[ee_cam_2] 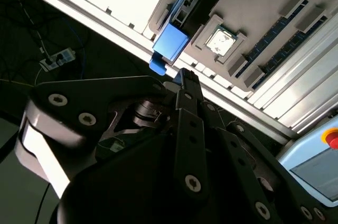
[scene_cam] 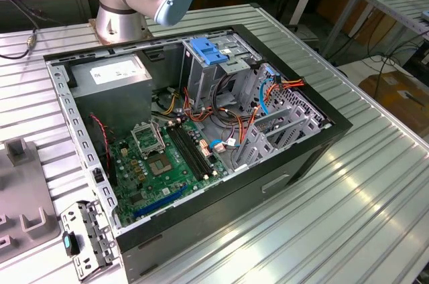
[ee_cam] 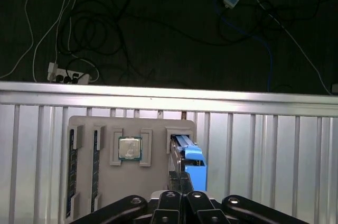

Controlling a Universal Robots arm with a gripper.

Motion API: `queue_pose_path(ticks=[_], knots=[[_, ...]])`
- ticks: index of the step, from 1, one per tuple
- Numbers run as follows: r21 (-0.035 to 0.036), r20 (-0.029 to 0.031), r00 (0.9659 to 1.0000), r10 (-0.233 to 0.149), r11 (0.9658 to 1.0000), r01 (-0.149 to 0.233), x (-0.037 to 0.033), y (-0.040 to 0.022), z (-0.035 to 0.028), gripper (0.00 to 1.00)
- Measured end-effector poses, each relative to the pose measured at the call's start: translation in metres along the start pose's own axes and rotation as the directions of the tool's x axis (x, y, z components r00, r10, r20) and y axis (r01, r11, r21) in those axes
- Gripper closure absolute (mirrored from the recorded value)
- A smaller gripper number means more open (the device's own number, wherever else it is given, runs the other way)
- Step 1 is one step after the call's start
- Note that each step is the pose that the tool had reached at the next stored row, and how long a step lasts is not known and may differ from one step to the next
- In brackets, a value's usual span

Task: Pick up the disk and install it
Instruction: 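Pick up the disk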

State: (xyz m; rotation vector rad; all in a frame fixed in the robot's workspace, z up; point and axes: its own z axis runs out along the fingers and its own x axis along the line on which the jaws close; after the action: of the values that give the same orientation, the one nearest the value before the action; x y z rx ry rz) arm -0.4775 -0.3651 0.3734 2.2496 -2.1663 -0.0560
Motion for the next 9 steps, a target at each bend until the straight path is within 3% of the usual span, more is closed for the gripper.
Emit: queue_pose_path(ticks=[9], knots=[[0.0030, 0.0005, 0.9999, 0.015, 0.9999, -0.015, 0.0000, -0.0001, 0.0001, 0.89]])
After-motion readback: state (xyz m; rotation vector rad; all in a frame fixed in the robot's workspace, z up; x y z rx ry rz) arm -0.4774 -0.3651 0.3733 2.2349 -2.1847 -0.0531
